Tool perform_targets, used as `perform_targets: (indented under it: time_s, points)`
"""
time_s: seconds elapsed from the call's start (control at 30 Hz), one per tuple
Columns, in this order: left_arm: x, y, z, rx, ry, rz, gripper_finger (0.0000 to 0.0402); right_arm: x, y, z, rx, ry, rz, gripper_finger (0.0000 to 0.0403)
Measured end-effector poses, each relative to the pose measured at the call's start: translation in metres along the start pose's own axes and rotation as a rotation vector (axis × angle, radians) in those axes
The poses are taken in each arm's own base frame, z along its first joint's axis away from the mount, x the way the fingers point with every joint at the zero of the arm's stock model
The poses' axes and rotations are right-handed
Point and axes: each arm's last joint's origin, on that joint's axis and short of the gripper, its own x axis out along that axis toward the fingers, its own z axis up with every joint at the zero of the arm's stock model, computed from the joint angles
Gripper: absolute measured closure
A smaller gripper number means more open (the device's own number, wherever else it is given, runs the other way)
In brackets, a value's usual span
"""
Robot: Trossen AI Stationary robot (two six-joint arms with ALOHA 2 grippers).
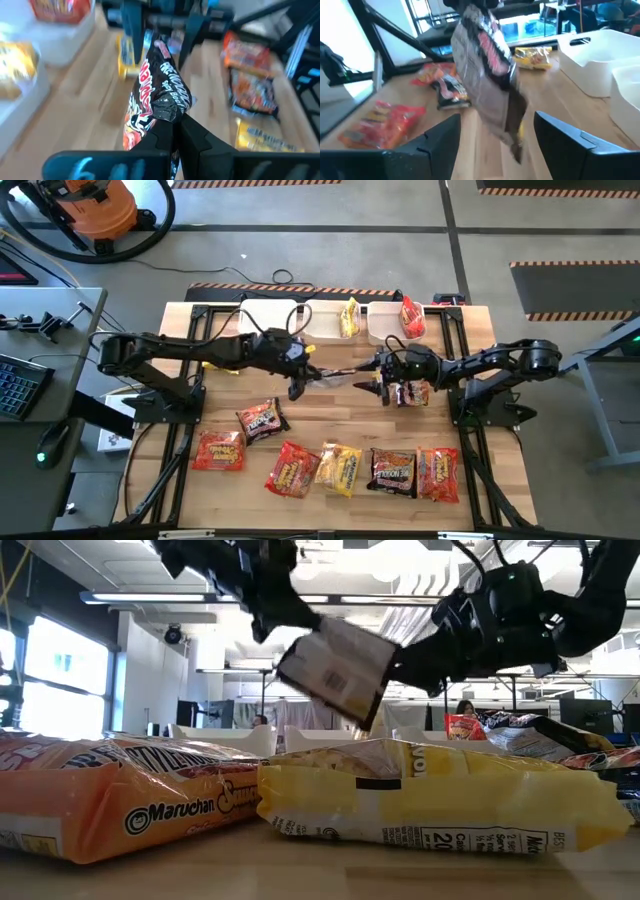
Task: Sort Maruchan noodles
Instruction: Put the black noodle into the left white bin
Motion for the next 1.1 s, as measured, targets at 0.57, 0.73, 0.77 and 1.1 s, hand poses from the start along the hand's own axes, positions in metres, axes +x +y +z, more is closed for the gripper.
perform_targets:
  time_s: [0.57,0.73,0.77,1.1]
  points:
    - [-0.04,-0.006,0.033,0.083,-0.278,-0.019,0.0401,0.048,-0.007,0.055,-0.054,-0.257,0.169,0.0162]
    - [-0.055,-0.008,0.043,0.118,-0.37,-0.016,0.0401,0.057,-0.01,0.064,-0.066,-0.328,0.192,0.0162]
    - [-0.058,-0.008,0.043,0.127,-0.374,-0.007,0.0401,0.057,-0.009,0.066,-0.072,-0.349,0.198,0.0163]
    - [-0.076,-0.012,0.056,0.206,-0.513,0.039,0.0401,0.053,-0.005,0.075,-0.08,-0.487,0.147,0.0163]
